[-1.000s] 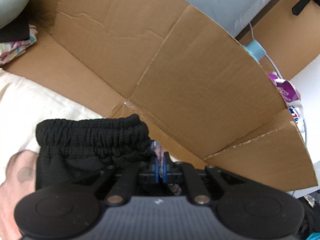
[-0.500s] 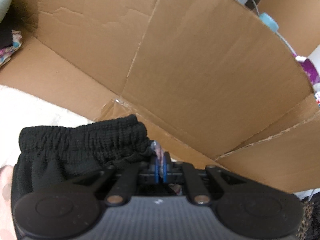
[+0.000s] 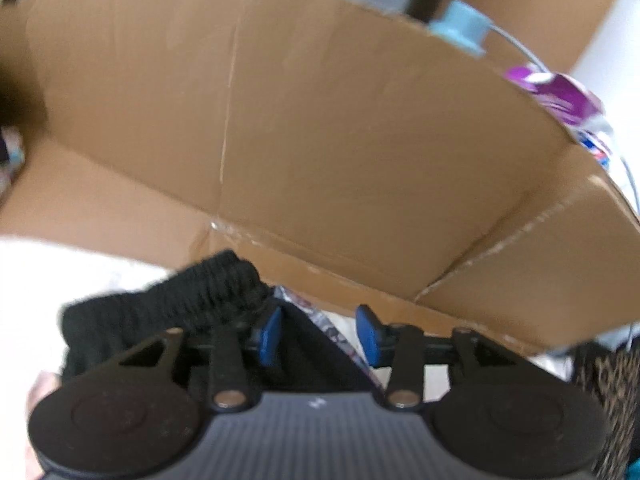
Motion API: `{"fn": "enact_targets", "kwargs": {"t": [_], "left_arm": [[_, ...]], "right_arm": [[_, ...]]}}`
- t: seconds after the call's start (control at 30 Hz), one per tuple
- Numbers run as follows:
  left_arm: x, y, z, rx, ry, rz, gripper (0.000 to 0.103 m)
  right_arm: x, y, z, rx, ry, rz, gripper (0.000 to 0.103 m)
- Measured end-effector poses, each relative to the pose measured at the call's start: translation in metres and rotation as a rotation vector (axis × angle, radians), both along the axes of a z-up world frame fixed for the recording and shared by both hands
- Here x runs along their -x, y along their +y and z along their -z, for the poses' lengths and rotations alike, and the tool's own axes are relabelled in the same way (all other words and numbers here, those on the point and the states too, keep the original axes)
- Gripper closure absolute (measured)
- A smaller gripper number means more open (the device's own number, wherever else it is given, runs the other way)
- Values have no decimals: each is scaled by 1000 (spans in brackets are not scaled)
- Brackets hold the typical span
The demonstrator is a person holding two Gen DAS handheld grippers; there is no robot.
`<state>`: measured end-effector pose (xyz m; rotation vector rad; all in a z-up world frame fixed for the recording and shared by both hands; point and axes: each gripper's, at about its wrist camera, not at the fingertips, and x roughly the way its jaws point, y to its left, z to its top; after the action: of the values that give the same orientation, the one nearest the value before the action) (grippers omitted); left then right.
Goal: Fold clothes
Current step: 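Lower the waistband with the left gripper and open it while the right gripper releases the hem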
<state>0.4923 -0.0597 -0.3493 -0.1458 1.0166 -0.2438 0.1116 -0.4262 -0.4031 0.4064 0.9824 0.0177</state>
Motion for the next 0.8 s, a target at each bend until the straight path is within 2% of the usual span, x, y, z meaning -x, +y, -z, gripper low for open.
{"fn": "enact_targets", "kwargs": {"t": [0.13, 0.27, 0.43, 0.53, 0.63, 0.8], "left_arm": [[13, 9, -13, -61, -23, 74, 57], [24, 11, -8, -139, -36, 144, 57], [24, 7, 15, -151, -9, 169, 58], [29, -5, 27, -149, 18, 203, 59], [32, -17, 37, -184, 11, 242, 59], [21, -24, 50, -189, 18, 205, 55]], "right_arm": [[0, 4, -10, 23, -29, -7, 90], [-1, 8, -21, 44, -61, -23, 90], [-3, 15, -34, 71, -97, -45, 90], [-8, 26, -27, 73, -80, -84, 90], [-14, 38, -21, 76, -63, -124, 90], [-21, 50, -11, 90, -33, -156, 87]]}}
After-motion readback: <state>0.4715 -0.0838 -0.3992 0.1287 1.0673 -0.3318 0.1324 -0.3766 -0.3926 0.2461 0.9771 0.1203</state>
